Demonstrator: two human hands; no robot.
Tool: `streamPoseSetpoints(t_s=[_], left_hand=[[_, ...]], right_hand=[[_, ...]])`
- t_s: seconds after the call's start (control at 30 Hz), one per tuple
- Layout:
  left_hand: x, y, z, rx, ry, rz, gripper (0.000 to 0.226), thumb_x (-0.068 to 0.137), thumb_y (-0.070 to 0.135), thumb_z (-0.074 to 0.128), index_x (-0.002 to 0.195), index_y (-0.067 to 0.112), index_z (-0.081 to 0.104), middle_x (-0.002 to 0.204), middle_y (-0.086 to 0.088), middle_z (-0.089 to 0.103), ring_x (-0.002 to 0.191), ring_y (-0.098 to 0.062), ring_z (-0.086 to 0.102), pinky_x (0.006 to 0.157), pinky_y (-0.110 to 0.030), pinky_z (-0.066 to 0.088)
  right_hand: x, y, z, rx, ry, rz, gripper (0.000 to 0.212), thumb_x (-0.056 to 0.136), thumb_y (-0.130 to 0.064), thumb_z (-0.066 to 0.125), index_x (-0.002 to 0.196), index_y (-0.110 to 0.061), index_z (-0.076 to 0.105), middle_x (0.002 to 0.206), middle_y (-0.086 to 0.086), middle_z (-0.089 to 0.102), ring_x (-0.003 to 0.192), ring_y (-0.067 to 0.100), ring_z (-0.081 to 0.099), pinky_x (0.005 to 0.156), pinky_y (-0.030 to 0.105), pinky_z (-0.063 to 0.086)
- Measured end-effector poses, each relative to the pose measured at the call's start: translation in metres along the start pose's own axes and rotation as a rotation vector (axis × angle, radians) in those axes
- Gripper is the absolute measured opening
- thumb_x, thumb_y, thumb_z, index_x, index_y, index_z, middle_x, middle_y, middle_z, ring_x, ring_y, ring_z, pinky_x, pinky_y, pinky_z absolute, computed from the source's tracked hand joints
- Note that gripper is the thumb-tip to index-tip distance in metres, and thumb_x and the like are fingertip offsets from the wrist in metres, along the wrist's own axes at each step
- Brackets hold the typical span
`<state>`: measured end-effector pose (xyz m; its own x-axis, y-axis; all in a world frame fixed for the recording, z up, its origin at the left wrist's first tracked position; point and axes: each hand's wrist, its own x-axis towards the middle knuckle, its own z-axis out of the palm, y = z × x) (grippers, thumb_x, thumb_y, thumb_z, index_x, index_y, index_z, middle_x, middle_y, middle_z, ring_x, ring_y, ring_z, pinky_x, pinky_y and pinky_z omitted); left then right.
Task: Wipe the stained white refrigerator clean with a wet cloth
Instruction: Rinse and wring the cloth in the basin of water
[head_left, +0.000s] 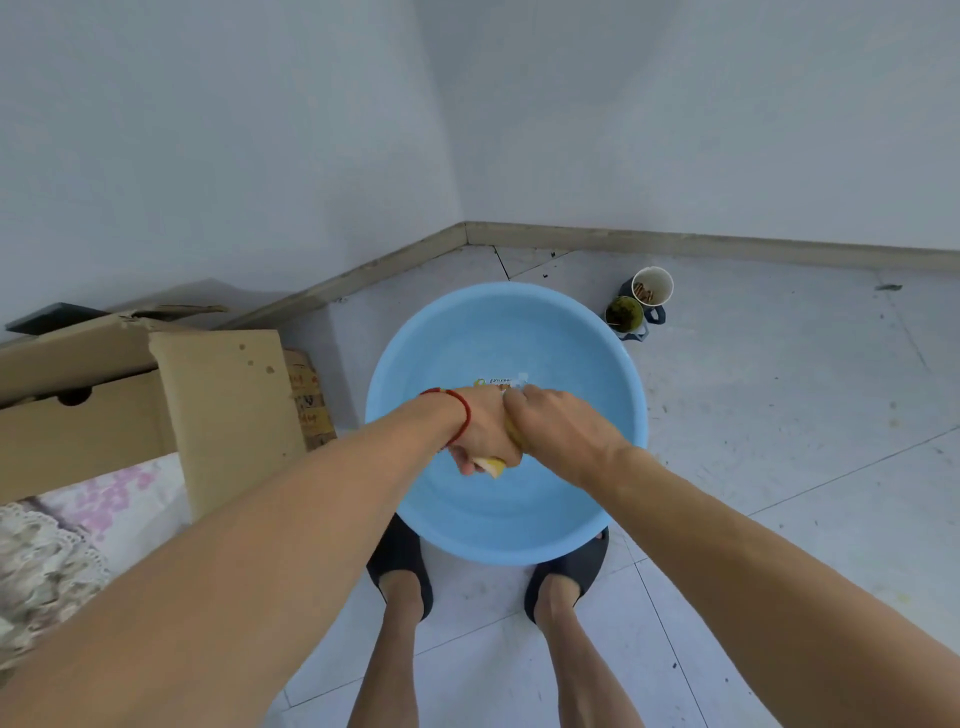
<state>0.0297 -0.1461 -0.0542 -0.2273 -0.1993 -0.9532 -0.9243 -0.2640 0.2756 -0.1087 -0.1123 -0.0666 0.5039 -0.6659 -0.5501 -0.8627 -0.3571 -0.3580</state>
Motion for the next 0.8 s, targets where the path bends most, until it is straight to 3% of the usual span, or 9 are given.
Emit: streamPoseSetpoints(t_s=[0.07,0.13,0.2,0.3,0.47,0.57,0.63,0.7,0.8], left_hand=[[-0.003,-0.005,-0.005,-0.343,-0.195,-0.036,0.014,0.082,0.005,0.073,0.094,0.003,0.066,0.084,-0.011,0.066,0.065,-0.024,0.072,0.072,-0.03,0.061],[-0.004,-0.009,-0.008,-0.369,-0.21,-0.016,0.029,0.08,0.0,0.072,0.107,0.001,0.064,0.093,-0.013,0.066,0.078,-0.03,0.077,0.083,-0.036,0.062],[-0.004,-0.009,-0.007,-0.074,-0.069,0.088,0.032,0.079,0.004,0.068,0.11,0.01,0.062,0.089,-0.006,0.069,0.073,-0.027,0.078,0.082,-0.038,0.063],[-0.001,-0.017,-0.003,0.186,0.241,0.342,0.03,0.077,0.007,0.071,0.101,0.023,0.062,0.082,0.001,0.068,0.067,-0.019,0.072,0.068,-0.035,0.063],[0.003,-0.015,0.0,0.331,0.492,0.715,0.021,0.084,0.013,0.069,0.097,0.026,0.059,0.082,0.007,0.056,0.075,-0.018,0.056,0.065,-0.034,0.048],[0.006,-0.018,-0.007,0.512,0.581,0.732,0.015,0.083,0.009,0.058,0.095,0.018,0.055,0.082,-0.001,0.05,0.069,-0.027,0.056,0.057,-0.039,0.047],[0.006,-0.02,-0.011,0.664,0.581,0.618,0.014,0.086,0.008,0.058,0.097,0.015,0.054,0.085,-0.006,0.054,0.071,-0.031,0.059,0.058,-0.042,0.049],[0.005,-0.017,-0.009,0.742,0.572,0.444,0.011,0.088,0.009,0.058,0.094,0.016,0.051,0.087,-0.008,0.057,0.079,-0.033,0.06,0.06,-0.041,0.045],[0.007,-0.006,0.002,0.57,0.501,0.197,0.02,0.084,0.012,0.062,0.076,0.016,0.044,0.083,-0.008,0.058,0.08,-0.032,0.059,0.062,-0.035,0.041]], right_hand=[[-0.003,0.003,0.006,-0.148,0.101,-0.104,0.031,0.09,-0.002,0.062,0.118,-0.008,0.05,0.11,0.008,0.056,0.097,0.03,0.061,0.065,0.036,0.037],[-0.006,0.009,0.007,-0.004,0.101,-0.144,0.042,0.086,-0.012,0.074,0.122,-0.011,0.051,0.111,0.005,0.054,0.099,0.026,0.058,0.072,0.036,0.044],[-0.012,0.018,-0.001,0.47,-0.018,0.003,0.048,0.082,-0.027,0.083,0.121,-0.018,0.057,0.11,-0.002,0.057,0.1,0.019,0.057,0.084,0.034,0.048],[-0.024,0.025,-0.011,1.527,-0.134,0.424,0.021,0.095,-0.038,0.068,0.101,-0.019,0.07,0.106,0.002,0.065,0.098,0.018,0.062,0.089,0.038,0.053],[-0.032,0.017,0.014,2.064,-0.475,0.346,0.073,0.092,-0.065,0.052,0.135,-0.007,0.062,0.131,0.021,0.067,0.12,0.033,0.067,0.086,0.044,0.062],[-0.028,0.013,0.007,1.927,-0.508,0.217,0.054,0.093,-0.046,0.067,0.129,-0.007,0.058,0.106,0.015,0.072,0.084,0.022,0.071,0.058,0.023,0.054],[-0.02,0.006,-0.001,1.504,-0.403,0.267,0.028,0.09,-0.025,0.077,0.106,-0.006,0.063,0.077,0.008,0.064,0.063,0.02,0.057,0.051,0.025,0.045],[-0.011,-0.001,-0.007,0.902,-0.224,0.317,0.014,0.088,-0.018,0.073,0.089,-0.009,0.062,0.067,0.004,0.058,0.063,0.024,0.053,0.056,0.03,0.044],[-0.005,-0.006,-0.008,0.354,-0.079,0.232,0.019,0.094,-0.018,0.063,0.11,-0.008,0.06,0.096,0.01,0.066,0.09,0.033,0.063,0.07,0.033,0.041]])
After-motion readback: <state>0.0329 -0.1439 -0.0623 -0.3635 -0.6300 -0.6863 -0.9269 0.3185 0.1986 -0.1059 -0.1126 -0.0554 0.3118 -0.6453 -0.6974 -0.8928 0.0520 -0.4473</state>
